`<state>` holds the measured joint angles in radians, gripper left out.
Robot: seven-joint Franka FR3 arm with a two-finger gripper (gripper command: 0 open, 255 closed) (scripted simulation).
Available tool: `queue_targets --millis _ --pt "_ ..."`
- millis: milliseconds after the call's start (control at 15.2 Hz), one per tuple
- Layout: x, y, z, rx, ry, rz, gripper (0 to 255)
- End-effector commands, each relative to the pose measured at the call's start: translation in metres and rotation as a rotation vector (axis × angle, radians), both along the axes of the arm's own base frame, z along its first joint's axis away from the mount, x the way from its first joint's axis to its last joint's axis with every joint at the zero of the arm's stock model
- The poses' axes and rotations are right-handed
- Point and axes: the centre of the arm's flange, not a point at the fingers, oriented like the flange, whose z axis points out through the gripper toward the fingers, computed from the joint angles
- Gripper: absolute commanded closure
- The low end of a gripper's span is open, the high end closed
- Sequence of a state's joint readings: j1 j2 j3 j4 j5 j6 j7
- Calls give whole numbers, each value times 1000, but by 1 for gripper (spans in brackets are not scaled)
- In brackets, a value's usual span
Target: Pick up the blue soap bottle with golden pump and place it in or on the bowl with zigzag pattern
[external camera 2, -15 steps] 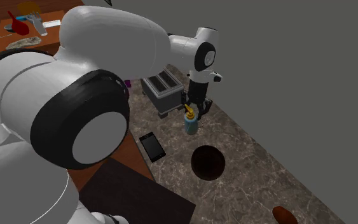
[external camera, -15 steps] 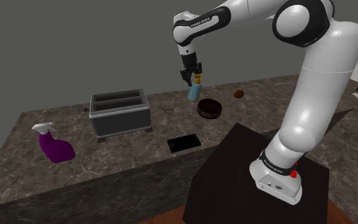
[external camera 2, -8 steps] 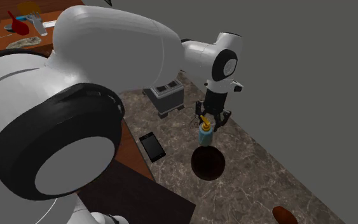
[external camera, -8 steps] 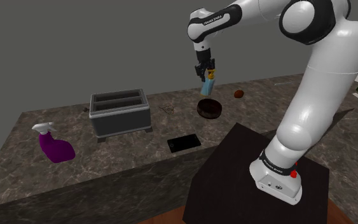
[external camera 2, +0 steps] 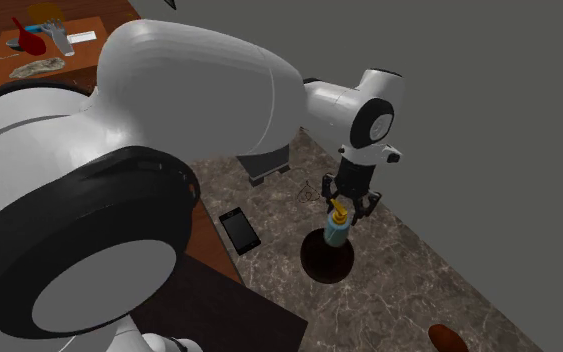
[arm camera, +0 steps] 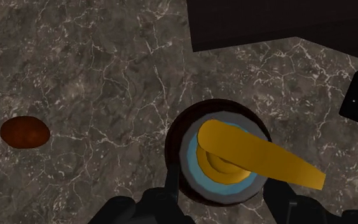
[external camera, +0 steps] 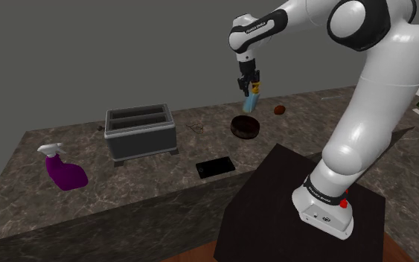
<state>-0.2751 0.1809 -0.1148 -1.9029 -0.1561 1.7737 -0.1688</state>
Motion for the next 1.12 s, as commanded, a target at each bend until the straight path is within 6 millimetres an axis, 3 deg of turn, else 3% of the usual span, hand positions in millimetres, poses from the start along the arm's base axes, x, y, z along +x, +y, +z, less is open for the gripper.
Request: queue_targets --millis 0,792,1056 --pt "1 1 -10 0 0 0 255" --pt "1 1 -74 0 0 0 255" --pt "1 1 -77 0 0 0 255"
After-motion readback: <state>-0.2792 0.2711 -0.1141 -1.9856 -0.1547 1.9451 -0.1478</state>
